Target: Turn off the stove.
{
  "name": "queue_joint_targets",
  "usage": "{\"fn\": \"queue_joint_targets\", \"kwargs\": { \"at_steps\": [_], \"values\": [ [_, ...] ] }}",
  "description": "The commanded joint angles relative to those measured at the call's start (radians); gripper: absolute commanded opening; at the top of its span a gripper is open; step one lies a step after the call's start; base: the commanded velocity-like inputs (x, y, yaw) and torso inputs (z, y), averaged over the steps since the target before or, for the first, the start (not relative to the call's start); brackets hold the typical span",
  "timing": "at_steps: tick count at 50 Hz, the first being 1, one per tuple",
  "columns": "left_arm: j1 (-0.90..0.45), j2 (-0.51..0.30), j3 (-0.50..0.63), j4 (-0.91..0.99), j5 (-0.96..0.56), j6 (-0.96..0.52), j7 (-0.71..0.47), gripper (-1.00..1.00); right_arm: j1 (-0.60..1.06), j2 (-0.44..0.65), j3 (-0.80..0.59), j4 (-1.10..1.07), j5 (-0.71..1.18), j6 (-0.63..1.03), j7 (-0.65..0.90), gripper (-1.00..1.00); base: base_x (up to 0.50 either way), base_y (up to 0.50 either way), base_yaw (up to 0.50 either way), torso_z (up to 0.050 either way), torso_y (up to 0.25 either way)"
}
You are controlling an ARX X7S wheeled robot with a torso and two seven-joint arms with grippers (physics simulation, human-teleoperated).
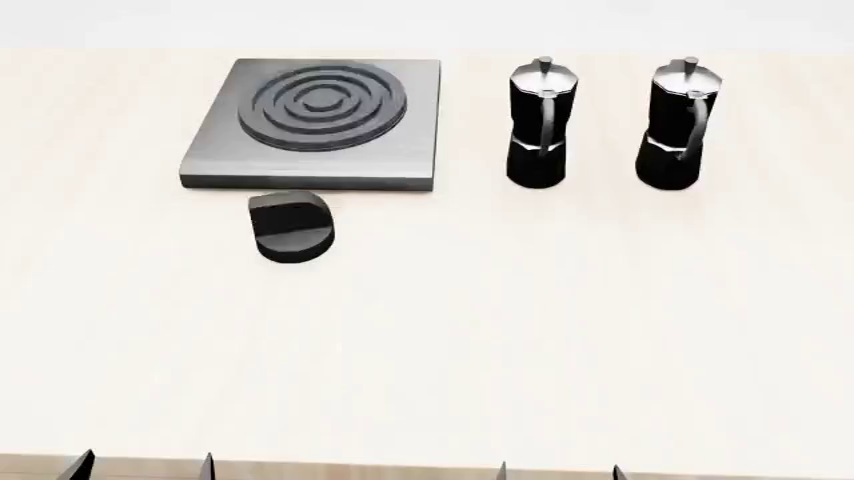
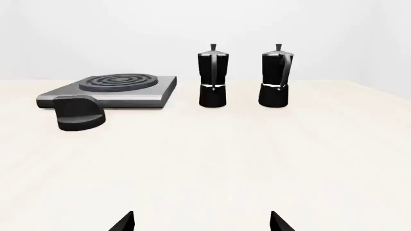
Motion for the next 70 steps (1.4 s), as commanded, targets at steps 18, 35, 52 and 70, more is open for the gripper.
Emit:
{"fn": "queue_joint_targets", "kwargs": {
  "at_steps": [18,35,52,70],
  "values": [
    [-0.005,-0.057,0.069,0.003,-0.046,-0.017,-0.070,1.00,-0.003,0.056,-0.071,-0.003,0.044,-0.012,0.070,1.00,0.00,0.00,0.00,0.000,0.000],
    [0.011,-0.059,0.045,0.153,-0.035,-0.073,-0.107,1.00,-0.048,0.057,-0.058,-0.238,0.052,0.080,0.083,1.00,0.00,0.00,0.00,0.000,0.000],
    [0.076,-0.107,0.078,0.533,-0.028,-0.233,-0.139,1.00,-0.118,0.092,-0.068,-0.533,0.088,0.152,0.127,1.00,0.00,0.00,0.00,0.000,0.000],
    [0.100,-0.141,0.094,0.644,-0.027,-0.253,-0.165,1.00,-0.154,0.130,-0.090,-0.658,0.091,0.145,0.154,1.00,0.00,0.00,0.00,0.000,0.000]
  ]
}}
